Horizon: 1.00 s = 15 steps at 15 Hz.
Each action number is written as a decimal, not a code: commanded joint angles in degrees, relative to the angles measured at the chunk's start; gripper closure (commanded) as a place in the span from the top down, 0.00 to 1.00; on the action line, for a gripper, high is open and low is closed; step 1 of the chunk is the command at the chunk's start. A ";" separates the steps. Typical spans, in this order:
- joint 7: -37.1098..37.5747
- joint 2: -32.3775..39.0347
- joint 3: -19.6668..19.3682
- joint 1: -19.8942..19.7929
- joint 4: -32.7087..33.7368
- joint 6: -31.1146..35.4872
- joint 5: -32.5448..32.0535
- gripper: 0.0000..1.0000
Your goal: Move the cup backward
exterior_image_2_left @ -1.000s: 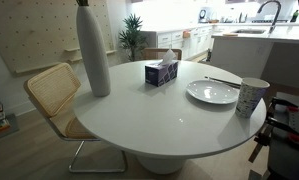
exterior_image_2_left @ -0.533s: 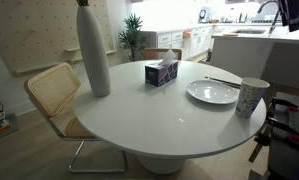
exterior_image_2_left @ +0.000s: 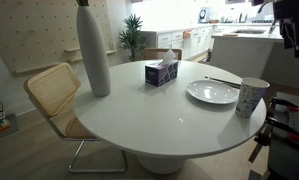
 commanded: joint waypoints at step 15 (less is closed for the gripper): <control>1.71 9.41 4.14 3.63 -2.84 26.54 0.63 1.00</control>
